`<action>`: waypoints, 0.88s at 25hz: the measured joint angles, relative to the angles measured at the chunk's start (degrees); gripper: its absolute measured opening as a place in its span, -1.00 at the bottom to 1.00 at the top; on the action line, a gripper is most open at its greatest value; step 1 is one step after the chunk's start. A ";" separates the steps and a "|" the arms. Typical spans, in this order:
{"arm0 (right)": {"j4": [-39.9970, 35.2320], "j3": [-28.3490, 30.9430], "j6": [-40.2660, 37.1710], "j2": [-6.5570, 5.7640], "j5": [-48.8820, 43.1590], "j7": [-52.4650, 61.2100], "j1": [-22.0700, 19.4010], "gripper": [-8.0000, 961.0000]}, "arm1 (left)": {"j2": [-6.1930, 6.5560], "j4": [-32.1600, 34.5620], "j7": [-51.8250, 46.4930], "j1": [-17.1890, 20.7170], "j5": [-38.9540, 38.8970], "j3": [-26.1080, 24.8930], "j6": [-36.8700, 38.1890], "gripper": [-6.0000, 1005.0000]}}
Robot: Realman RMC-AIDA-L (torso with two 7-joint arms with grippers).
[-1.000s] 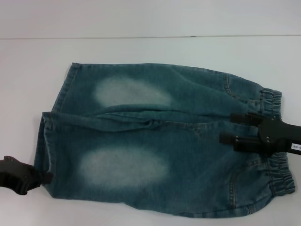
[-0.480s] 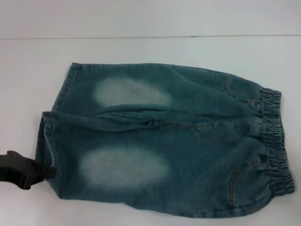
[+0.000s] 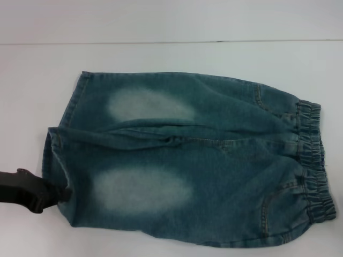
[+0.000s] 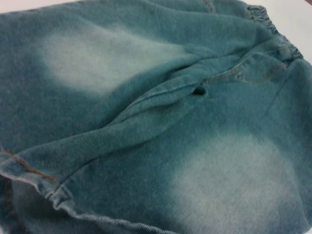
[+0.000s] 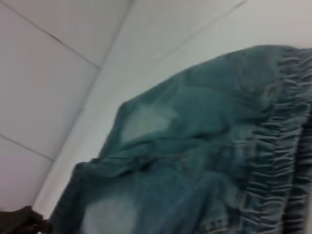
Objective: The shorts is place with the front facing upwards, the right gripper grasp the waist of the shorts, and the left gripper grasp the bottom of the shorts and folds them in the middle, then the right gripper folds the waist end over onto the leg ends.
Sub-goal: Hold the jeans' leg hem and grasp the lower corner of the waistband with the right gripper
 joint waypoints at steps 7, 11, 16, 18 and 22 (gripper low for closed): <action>0.17 -0.21 3.02 0.55 -0.53 0.39 1.40 0.96 | 0.01 0.00 -0.07 -0.41 0.00 0.25 -0.07 -0.95; 0.22 -0.31 4.59 1.16 -2.38 0.74 2.30 0.96 | 0.00 -0.02 -0.06 -0.53 0.01 0.28 0.04 -0.95; 0.22 -0.36 6.00 2.08 -5.36 0.93 3.28 0.96 | 0.10 -0.09 -0.06 -0.59 0.01 0.28 0.04 -0.95; 0.22 -0.54 6.51 2.38 -6.06 0.94 3.51 0.96 | 0.14 -0.09 -0.06 -0.60 0.01 0.28 -0.02 -0.95; 0.21 -0.81 6.80 2.79 -7.22 0.97 4.06 0.96 | 0.17 -0.09 -0.06 -0.62 0.01 0.28 -0.07 -0.95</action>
